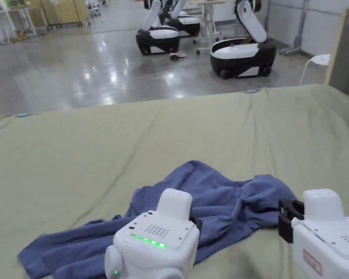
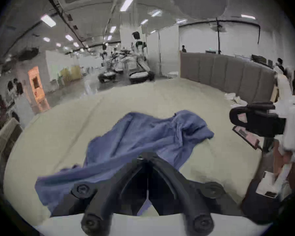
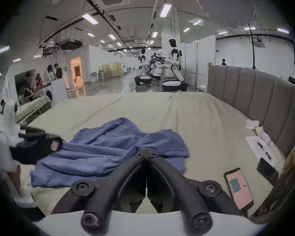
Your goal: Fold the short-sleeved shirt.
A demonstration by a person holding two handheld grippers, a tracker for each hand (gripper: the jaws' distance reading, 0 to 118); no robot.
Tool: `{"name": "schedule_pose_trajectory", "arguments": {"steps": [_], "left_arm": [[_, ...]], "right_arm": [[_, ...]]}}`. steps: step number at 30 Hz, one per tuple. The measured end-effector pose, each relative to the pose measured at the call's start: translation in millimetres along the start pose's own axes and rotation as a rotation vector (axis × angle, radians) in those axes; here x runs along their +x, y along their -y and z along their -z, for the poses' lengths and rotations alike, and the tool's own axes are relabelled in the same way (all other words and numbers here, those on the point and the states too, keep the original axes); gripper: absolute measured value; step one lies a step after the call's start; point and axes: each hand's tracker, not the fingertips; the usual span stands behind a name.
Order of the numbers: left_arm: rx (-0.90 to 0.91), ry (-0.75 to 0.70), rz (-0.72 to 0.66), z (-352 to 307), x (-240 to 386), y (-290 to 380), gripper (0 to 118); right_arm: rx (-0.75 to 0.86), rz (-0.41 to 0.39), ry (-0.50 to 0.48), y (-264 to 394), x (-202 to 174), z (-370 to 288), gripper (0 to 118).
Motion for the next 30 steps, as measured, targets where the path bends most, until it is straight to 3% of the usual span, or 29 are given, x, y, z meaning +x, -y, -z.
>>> {"name": "schedule_pose_trajectory", "arguments": {"steps": [2,7,9,11,13,14,15,16,17,23,27,28,30], "left_arm": [[-0.024,0.052,-0.074,-10,-23,6,0],[-0.039,-0.134,-0.172,-31,-139,1,0],[-0.091,-0.262,-0.211,-34,-200,2,0],[-0.159,-0.321,-0.334,-33,-273,9,0],[-0.229,-0.359,-0.373,-30,-313,16,0],[-0.269,-0.369,-0.385,-26,-330,22,6],[-0.321,-0.371,-0.402,-19,-346,29,31],[-0.368,-0.364,-0.404,-9,-353,36,95],[-0.403,-0.347,-0.394,-3,-354,45,118],[-0.453,-0.312,-0.402,33,-340,80,110],[-0.521,-0.404,-0.309,55,-332,96,104],[-0.504,-0.394,-0.335,52,-332,95,96],[-0.487,-0.390,-0.383,33,-316,84,63]], "right_arm": [[-0.007,0.009,-0.023,0,-11,0,3],[-0.035,-0.044,-0.056,1,-32,7,3],[-0.047,-0.059,-0.057,1,-37,12,3],[-0.064,-0.077,-0.063,2,-41,19,3],[-0.076,-0.086,-0.065,3,-45,26,3],[-0.082,-0.088,-0.067,2,-47,29,3],[-0.089,-0.089,-0.070,2,-49,33,3],[-0.094,-0.088,-0.071,2,-51,37,3],[-0.098,-0.088,-0.072,1,-53,40,3],[-0.111,-0.095,-0.069,-6,-50,48,3],[-0.128,-0.069,-0.012,-8,-18,47,3],[-0.129,-0.054,0.013,-10,-8,45,3],[-0.129,-0.007,0.072,-14,21,43,3]]}}
